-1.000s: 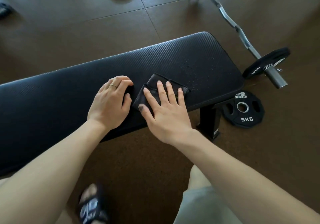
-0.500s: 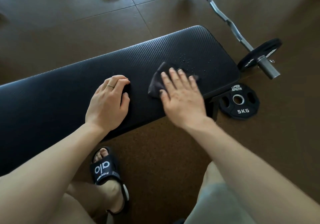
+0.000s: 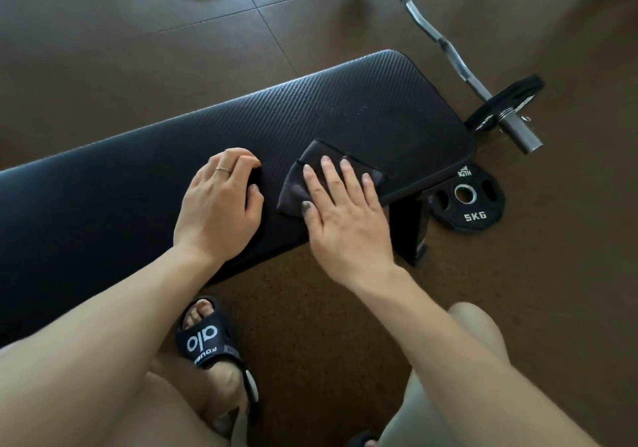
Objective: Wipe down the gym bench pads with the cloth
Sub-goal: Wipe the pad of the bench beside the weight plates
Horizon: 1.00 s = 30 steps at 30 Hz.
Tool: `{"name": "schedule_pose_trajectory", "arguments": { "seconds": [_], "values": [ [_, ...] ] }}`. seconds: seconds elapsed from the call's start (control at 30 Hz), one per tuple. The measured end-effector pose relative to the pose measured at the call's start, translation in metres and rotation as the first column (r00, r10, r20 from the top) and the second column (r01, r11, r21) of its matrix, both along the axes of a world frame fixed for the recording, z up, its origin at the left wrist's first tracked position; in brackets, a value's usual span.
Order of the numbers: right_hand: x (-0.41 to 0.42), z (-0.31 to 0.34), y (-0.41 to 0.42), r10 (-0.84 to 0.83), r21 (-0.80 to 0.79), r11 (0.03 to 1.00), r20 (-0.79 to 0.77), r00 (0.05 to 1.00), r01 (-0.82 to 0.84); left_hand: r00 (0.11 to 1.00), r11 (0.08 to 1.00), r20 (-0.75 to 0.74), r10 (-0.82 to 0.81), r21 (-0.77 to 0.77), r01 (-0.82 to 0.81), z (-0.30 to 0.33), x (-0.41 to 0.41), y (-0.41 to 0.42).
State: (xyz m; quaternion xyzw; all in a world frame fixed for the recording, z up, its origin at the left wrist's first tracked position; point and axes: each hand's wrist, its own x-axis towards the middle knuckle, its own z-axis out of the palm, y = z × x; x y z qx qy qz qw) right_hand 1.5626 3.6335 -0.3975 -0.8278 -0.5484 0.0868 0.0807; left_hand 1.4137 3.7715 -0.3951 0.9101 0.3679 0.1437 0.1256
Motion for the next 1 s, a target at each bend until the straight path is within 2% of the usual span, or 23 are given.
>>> {"name": "schedule_pose_trajectory", "arguments": {
  "seconds": [0.07,0.17,0.23,0.3,0.37,0.43,0.5,0.6,0.7,0.77,0.87,0.93,1.0],
  "values": [
    [0.048,-0.001,-0.006,-0.044,0.002,0.999,0.041,0.998,0.044,1.000,1.000,0.009,0.003,-0.015,-0.003,0.001,-0.001,-0.001],
    [0.124,0.002,-0.006,-0.280,-0.046,0.958,0.044,0.959,0.282,1.000,1.000,0.012,0.010,-0.010,-0.010,0.000,-0.002,-0.002],
    [0.129,0.000,0.004,-0.398,-0.004,0.917,-0.002,0.917,0.398,1.000,1.000,0.012,0.012,-0.004,-0.012,0.001,0.000,-0.001],
    [0.093,-0.002,0.013,-0.489,0.092,0.868,-0.019,0.872,0.488,1.000,1.000,0.008,0.015,-0.003,-0.015,0.001,0.001,0.000],
    [0.038,-0.004,0.014,-0.469,0.147,0.871,-0.043,0.882,0.470,1.000,1.000,-0.005,0.013,0.000,-0.013,0.002,0.001,-0.001],
    [0.000,-0.007,0.003,-0.353,0.131,0.924,-0.073,0.933,0.360,1.000,1.000,-0.005,0.011,0.005,-0.011,0.002,0.002,-0.001],
    [0.008,-0.009,-0.008,-0.273,0.108,0.954,-0.062,0.960,0.279,1.000,1.000,-0.013,0.011,0.001,-0.011,0.001,0.002,-0.002],
    [0.069,-0.014,-0.017,-0.384,0.119,0.916,-0.018,0.923,0.384,1.000,1.000,-0.014,0.027,-0.007,-0.028,0.002,0.003,-0.003],
    [0.117,-0.014,-0.006,-0.521,0.118,0.840,-0.092,0.848,0.529,0.998,0.999,-0.043,0.043,-0.022,-0.044,0.002,0.005,-0.003],
    [0.116,-0.015,0.007,-0.587,0.162,0.779,-0.150,0.796,0.605,0.996,0.994,-0.032,0.083,-0.063,-0.085,0.003,0.012,-0.005],
    [0.070,-0.020,0.015,-0.610,0.264,0.698,-0.269,0.745,0.666,0.982,0.977,-0.001,0.189,-0.105,-0.188,0.003,0.023,-0.013],
    [0.029,-0.026,0.007,-0.552,0.296,0.725,-0.290,0.782,0.622,0.983,0.979,-0.002,0.186,-0.082,-0.185,0.002,0.027,-0.017],
    [0.024,-0.029,-0.006,-0.498,0.261,0.779,-0.295,0.815,0.570,0.982,0.978,0.002,0.187,-0.092,-0.186,0.002,0.026,-0.018]
  ]
}}
